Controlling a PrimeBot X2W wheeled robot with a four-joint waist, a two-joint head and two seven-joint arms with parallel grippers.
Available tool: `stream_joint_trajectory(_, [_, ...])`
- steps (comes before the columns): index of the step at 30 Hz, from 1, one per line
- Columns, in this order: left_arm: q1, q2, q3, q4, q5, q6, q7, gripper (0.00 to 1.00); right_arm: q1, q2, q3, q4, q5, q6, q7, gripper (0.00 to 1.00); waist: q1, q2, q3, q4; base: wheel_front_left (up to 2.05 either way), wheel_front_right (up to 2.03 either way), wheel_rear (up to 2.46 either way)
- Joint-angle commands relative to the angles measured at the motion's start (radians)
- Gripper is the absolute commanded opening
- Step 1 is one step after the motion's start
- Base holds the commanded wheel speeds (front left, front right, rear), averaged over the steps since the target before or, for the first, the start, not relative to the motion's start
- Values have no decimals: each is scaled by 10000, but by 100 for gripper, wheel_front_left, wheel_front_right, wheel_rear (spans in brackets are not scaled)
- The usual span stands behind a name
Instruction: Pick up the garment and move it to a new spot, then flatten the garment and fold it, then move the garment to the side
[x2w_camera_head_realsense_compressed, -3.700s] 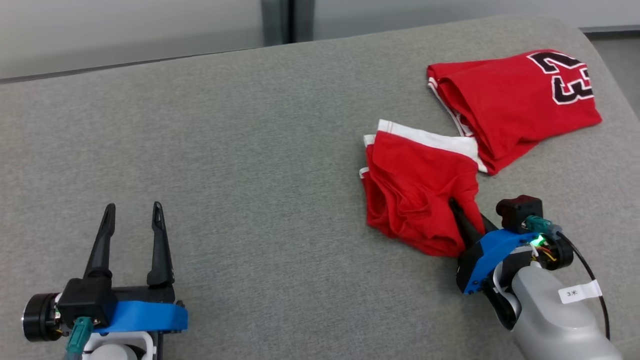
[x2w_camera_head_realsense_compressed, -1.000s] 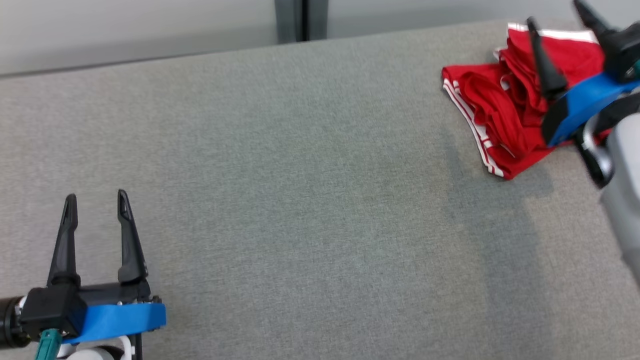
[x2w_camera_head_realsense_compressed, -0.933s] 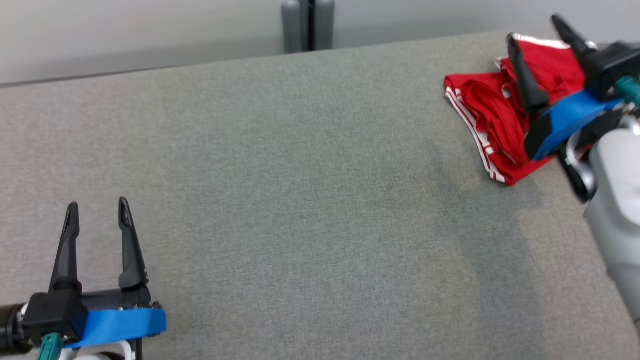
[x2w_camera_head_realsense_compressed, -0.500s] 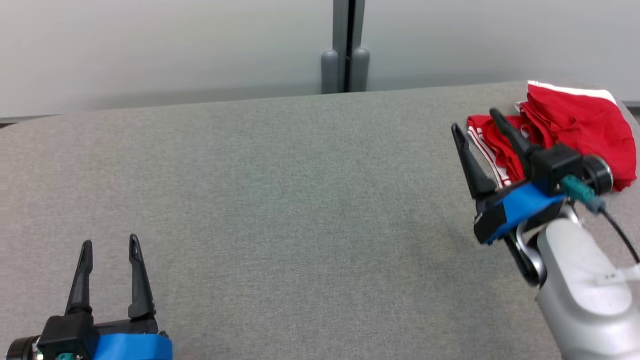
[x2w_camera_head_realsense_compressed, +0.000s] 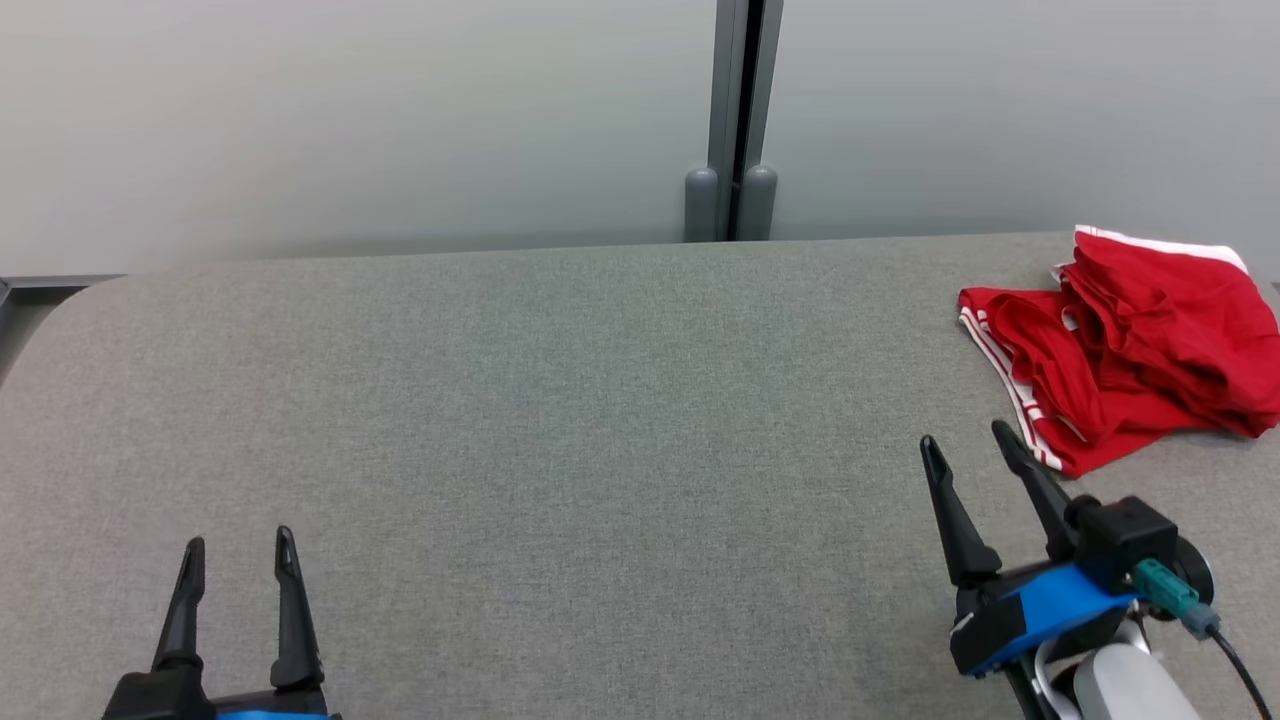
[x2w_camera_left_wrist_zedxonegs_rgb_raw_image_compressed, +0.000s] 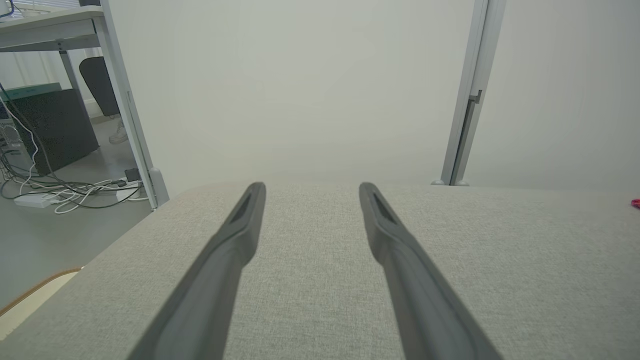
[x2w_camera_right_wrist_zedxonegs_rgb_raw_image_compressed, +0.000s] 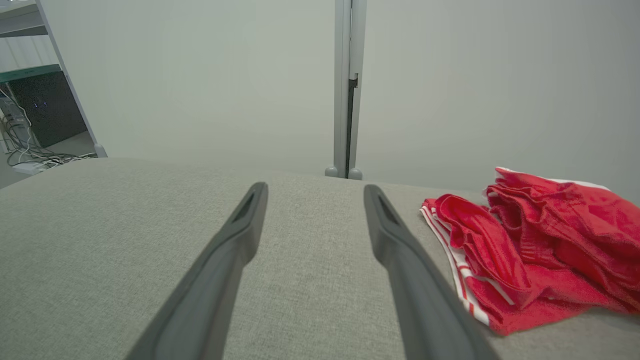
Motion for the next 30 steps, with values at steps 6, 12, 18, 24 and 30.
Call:
stream_joint_trajectory(6, [259,-17,-137,172,72,-140,-42,100,1031,486,-431,-472,-273,2,-32,100,1,1,-237,-39,0,0,0])
stream_joint_trajectory(12, [333,-18,-244,254,115,-232,-42,100,1579,794,-708,-816,-398,2,-32,100,1,1,-378,-97,0,0,0])
stream_joint_trajectory(18, [370,-24,-333,215,134,-166,-42,100,1904,952,-930,-956,-473,2,-32,100,1,1,-461,-121,0,0,0])
stream_joint_trajectory(24, [371,-31,-351,189,19,-202,-42,100,1916,990,-947,-974,-570,2,-32,100,1,1,-470,-164,0,0,0])
stream_joint_trajectory(30, [280,-35,-323,206,-35,-238,-42,100,1889,1004,-974,-1013,-563,2,-32,100,1,1,-454,-160,0,0,0])
